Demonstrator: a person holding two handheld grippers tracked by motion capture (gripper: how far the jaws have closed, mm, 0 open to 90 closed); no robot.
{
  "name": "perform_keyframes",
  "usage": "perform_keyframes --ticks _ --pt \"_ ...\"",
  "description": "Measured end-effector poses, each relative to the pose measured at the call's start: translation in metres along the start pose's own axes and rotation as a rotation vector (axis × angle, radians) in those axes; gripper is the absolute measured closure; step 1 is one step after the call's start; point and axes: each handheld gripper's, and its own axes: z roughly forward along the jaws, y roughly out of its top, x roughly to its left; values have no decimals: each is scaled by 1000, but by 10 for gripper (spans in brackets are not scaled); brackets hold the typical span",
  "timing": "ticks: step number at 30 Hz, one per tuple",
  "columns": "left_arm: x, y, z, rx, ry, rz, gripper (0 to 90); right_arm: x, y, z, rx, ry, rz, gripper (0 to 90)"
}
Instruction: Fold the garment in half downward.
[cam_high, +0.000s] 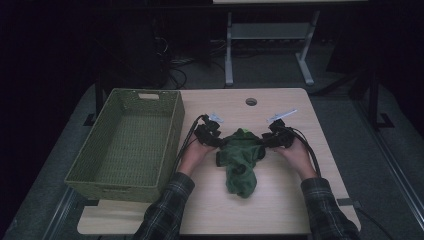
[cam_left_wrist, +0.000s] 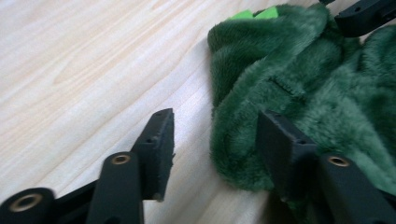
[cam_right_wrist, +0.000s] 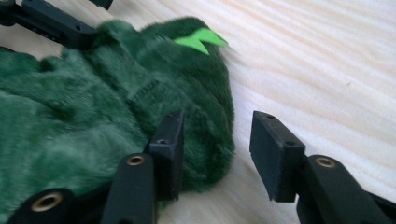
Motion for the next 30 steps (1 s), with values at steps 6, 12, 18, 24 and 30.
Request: perform_keyframes --ticks 6,12,18,24,30 --pt "4 -4 8 33 -13 1 641 -3 -4 8 29 -5 13 642" --pt "3 -5 7 41 -30 3 853 -1 -5 13 43 -22 -6 827" --pt "4 -2 0 32 -12 -5 883 1 -2 12 37 -44 -18 882" --pt "6 14 -23 -52 36 -15 885 -2 15 -11 -42 -58 -6 886" --pt "5 33 -43 -132 74 -15 886 -5 32 -30 -114 -62 10 888"
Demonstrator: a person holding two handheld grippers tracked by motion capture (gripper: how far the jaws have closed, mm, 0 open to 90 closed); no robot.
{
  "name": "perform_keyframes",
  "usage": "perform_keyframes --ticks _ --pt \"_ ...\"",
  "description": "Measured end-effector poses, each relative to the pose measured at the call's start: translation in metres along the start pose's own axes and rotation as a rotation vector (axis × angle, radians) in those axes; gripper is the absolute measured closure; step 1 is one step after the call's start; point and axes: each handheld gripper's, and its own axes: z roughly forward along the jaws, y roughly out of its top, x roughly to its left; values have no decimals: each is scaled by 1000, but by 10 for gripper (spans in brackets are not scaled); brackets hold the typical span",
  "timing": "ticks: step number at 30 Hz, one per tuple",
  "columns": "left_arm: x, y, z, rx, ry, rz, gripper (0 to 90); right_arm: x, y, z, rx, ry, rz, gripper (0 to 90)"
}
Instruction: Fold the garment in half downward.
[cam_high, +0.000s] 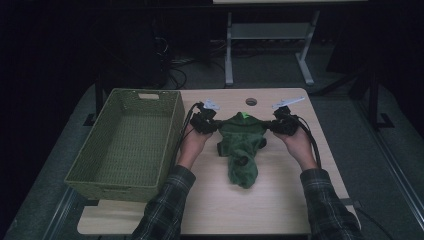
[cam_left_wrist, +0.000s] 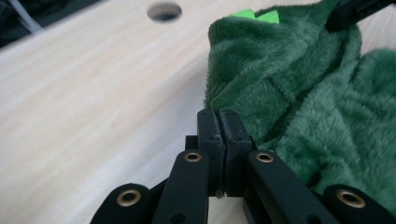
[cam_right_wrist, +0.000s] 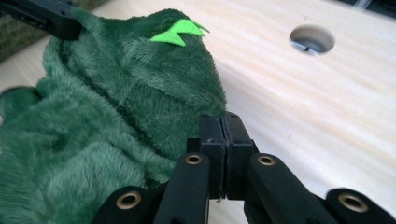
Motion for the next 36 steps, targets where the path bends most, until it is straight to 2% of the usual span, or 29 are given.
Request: perform_keyframes --ticks 2,5,11,15,21,23,25,27,28,30,32,36 --pt "0 5 -5 -25 3 -7 885 -1 4 -5 -37 3 3 889" --pt "0 10 -12 -68 3 -11 882 0 11 -12 -63 2 0 888" --pt "-7 7 -23 -125 -44 -33 877 6 14 -26 -125 37 -13 886" --pt "-18 0 -30 -149 -67 -30 876 16 4 -33 -149 43 -57 885" --pt "-32 -12 -41 -154 -76 -4 875 29 -15 -46 -169 52 -94 882" --pt "-37 -16 -44 -153 -78 6 874 32 -19 -49 -159 64 -101 882" --pt "-42 -20 -48 -159 -83 12 874 36 -26 -53 -179 70 -110 881" --pt "-48 -24 -51 -161 -89 23 874 39 -31 -56 -173 90 -108 878" --pt "-50 -26 -53 -163 -92 35 874 42 -35 -58 -189 86 -116 879" --pt "-56 -30 -57 -157 -94 59 874 45 -41 -59 -177 98 -123 878" --pt "-61 -34 -59 -162 -108 61 874 49 -49 -61 -182 104 -124 878" --pt "-72 -45 -63 -159 -117 95 874 55 -62 -65 -181 133 -129 876"
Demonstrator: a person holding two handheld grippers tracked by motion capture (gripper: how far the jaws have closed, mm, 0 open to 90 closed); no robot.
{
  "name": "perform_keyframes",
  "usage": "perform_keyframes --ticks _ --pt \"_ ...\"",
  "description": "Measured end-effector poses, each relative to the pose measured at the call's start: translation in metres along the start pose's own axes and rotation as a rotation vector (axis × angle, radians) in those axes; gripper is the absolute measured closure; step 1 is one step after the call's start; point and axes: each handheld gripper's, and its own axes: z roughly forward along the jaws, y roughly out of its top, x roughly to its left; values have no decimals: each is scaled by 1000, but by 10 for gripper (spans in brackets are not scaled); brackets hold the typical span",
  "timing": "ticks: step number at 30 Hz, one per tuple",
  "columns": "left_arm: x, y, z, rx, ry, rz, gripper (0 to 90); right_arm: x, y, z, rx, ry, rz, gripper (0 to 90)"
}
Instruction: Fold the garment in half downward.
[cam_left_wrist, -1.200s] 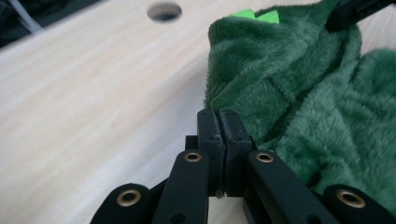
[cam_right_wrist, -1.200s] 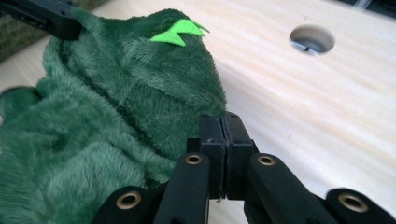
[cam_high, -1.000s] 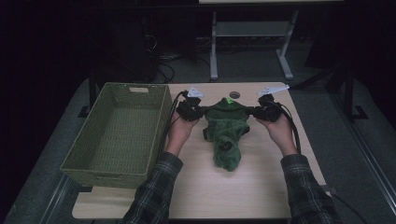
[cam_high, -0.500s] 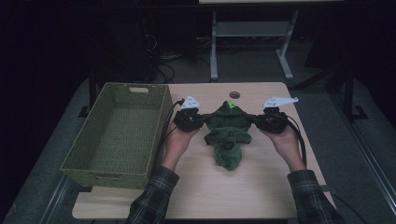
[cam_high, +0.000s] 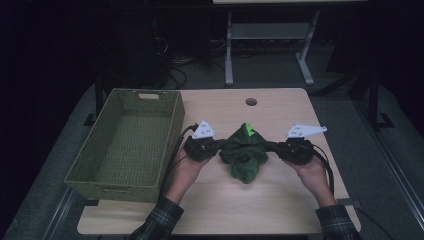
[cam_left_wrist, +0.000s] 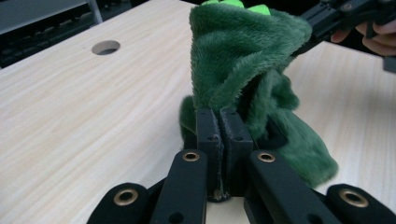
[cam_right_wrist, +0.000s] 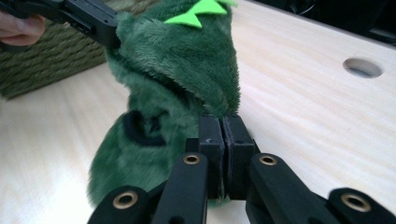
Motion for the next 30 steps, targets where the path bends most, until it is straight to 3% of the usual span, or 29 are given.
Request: perform_keyframes --ticks 4,12,17,23,28,30 --pt "-12 -10 -1 12 -35 14 874 9 -11 -2 20 22 -6 876" --pt "-27 -32 6 84 -89 45 875 21 -30 -3 51 60 -24 876" --pt "-32 -47 15 152 -110 66 879 24 -43 3 116 88 -18 876" --pt "-30 -58 22 222 -106 92 886 26 -53 16 207 127 -12 878" --pt "-33 -64 28 232 -122 88 885 27 -60 28 260 132 -12 878" --pt "-33 -64 27 218 -124 77 878 27 -60 27 250 132 -13 859"
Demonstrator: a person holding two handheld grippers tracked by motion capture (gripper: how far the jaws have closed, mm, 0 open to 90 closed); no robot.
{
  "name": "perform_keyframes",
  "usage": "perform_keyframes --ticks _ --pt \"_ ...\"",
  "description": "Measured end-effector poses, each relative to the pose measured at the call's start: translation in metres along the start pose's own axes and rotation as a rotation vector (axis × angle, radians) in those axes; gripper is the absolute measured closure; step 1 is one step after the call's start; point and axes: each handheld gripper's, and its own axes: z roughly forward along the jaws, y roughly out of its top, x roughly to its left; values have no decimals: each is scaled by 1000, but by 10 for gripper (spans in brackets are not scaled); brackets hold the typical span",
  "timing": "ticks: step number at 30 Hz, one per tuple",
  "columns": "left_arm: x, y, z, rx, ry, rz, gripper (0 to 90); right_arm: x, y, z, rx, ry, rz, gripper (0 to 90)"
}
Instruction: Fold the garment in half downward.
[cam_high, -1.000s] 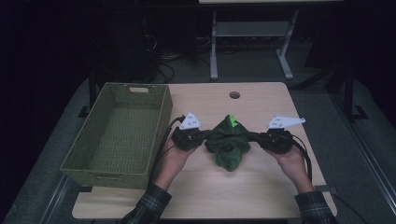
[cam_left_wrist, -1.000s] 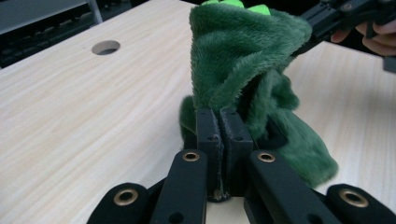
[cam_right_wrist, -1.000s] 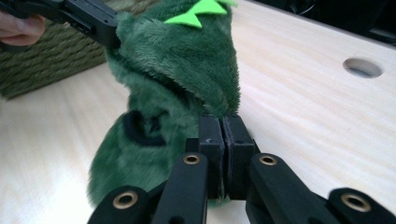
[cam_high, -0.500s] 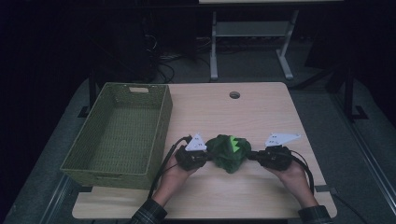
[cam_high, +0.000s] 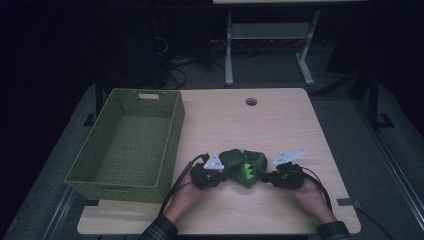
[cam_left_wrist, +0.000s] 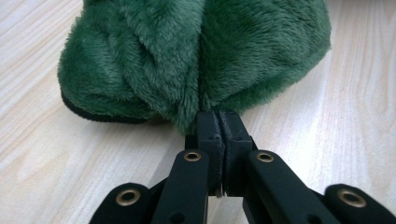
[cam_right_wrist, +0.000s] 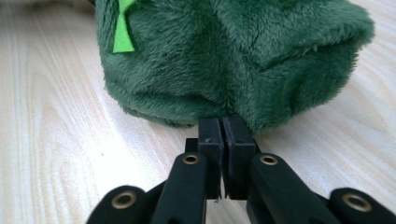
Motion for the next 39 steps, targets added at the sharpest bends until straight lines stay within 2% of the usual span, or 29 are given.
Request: perform_keyframes --ticks 2,5,9,12,15,19,21,23,27,30,34,36,37,38,39 --pt "1 1 -5 -25 -4 -13 861 2 0 -7 -16 -10 12 776" --pt "1 3 -15 -53 4 -29 801 3 0 -15 -38 -14 14 722" --pt "-1 4 -29 -78 15 -33 686 3 -2 -26 -64 -22 17 695" --pt "-4 5 -39 -101 25 -37 667 4 -3 -33 -84 -36 13 700" --pt "-3 7 -47 -126 19 -43 713 5 1 -42 -107 -44 15 729" --pt "1 17 -50 -137 6 -48 838 5 12 -52 -148 -53 18 835" --pt "3 25 -48 -148 -2 -58 886 4 18 -51 -154 -47 11 876" --pt "4 32 -44 -150 -9 -64 895 4 24 -46 -147 -42 2 895" --pt "9 39 -26 -110 -8 -78 897 2 31 -27 -100 -36 -6 897" --pt "15 32 -8 -29 -20 -98 897 -1 30 -11 -47 -31 -4 898" --pt "19 25 6 27 -26 -107 898 -5 26 7 10 -22 4 898" --pt "21 24 10 48 -14 -103 897 -7 24 10 17 -27 13 898" --pt "21 23 12 42 -7 -112 897 -8 23 11 13 -21 23 898" --pt "22 23 14 71 6 -99 897 -8 23 11 15 -22 25 899" --pt "22 23 14 71 6 -99 898 -8 23 11 15 -22 25 899"
